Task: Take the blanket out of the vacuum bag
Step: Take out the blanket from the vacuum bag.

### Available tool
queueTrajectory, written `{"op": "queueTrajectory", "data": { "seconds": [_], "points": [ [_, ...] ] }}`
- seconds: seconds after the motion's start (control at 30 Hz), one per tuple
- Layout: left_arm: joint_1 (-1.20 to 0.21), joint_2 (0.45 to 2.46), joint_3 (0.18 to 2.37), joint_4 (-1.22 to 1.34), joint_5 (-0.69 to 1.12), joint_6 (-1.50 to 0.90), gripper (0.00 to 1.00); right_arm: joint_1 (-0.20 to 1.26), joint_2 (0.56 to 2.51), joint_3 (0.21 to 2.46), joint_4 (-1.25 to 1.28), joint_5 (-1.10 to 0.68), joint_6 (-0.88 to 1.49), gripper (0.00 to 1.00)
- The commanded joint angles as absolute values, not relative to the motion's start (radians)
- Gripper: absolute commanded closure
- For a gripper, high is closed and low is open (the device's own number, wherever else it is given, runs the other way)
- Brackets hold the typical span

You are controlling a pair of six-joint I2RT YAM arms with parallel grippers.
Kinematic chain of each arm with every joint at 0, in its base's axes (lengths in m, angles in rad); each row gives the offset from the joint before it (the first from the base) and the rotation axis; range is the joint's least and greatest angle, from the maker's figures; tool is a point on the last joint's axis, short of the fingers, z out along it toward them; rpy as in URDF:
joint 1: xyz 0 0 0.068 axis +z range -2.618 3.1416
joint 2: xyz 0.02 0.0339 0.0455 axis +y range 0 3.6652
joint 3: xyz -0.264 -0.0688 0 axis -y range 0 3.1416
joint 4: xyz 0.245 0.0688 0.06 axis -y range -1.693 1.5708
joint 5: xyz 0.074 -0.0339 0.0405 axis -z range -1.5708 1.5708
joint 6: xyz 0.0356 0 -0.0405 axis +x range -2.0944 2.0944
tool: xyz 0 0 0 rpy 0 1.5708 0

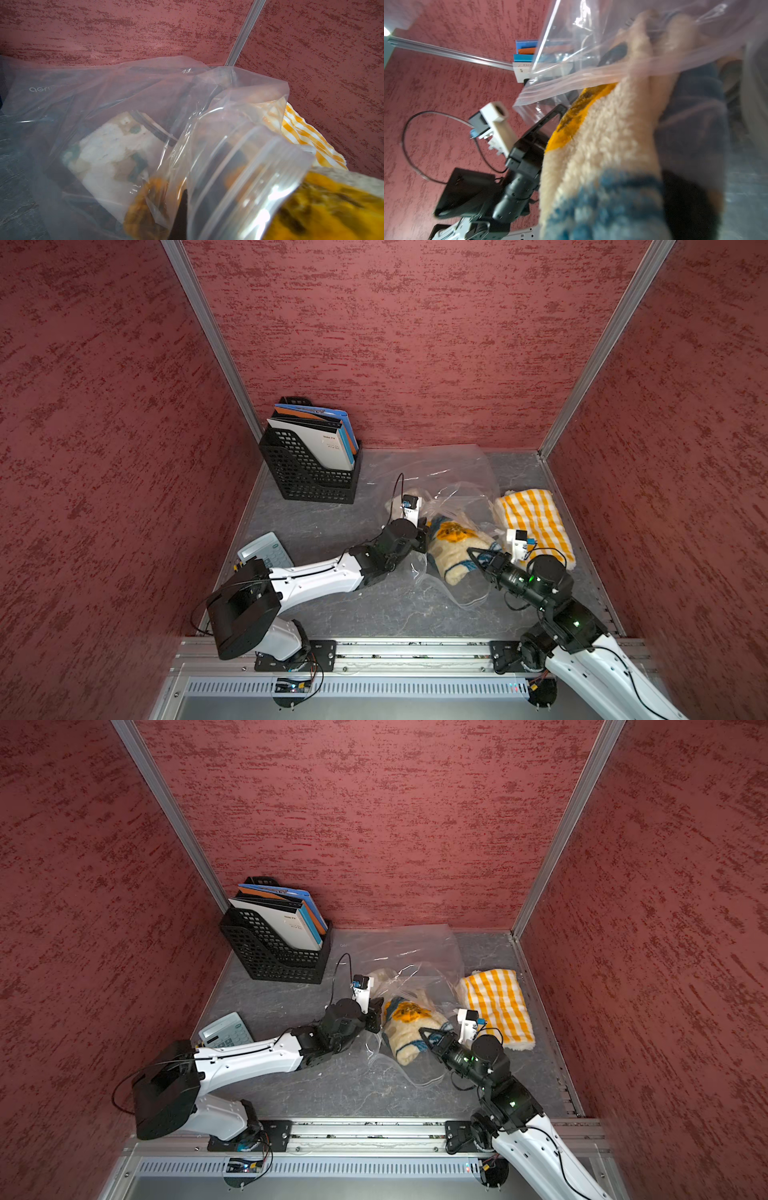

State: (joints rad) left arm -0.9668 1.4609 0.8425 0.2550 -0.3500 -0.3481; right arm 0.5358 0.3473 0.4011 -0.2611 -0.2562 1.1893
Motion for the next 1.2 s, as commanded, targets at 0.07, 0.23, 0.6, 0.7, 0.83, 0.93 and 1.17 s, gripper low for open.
{"op": "queueTrajectory", "data": {
  "seconds": [0.07,0.23,0.6,0.7,0.83,0.93,1.17],
  "points": [
    [-0.938,1.487,0.874,0.241,-0.364,-0.380,1.00,0.536,0.310,0.502,-0.322,-0.293,1.118,1.00],
    [-0.931,1.517,0.900,0.213,-0.383,-0.393,1.00,0.536,0.323,0.561,-0.277,-0.316,1.119,1.00],
    [-0.911,1.572,0.921,0.168,-0.430,-0.442,1.00,0.536,0.509,0.826,-0.118,-0.385,1.100,1.00],
    [-0.907,1.582,0.939,0.141,-0.442,-0.456,1.00,0.537,0.543,0.906,-0.135,-0.380,1.075,1.00],
    [-0.906,1.593,0.947,0.126,-0.442,-0.477,1.00,0.535,0.579,1.007,-0.182,-0.335,1.015,1.00],
    [-0.906,1.590,0.932,0.127,-0.439,-0.496,1.00,0.532,0.634,1.086,-0.223,-0.291,0.946,1.00],
    [-0.907,1.504,0.825,0.129,-0.454,-0.530,1.00,0.300,0.814,1.172,-0.168,-0.431,0.915,1.00]
  ]
}}
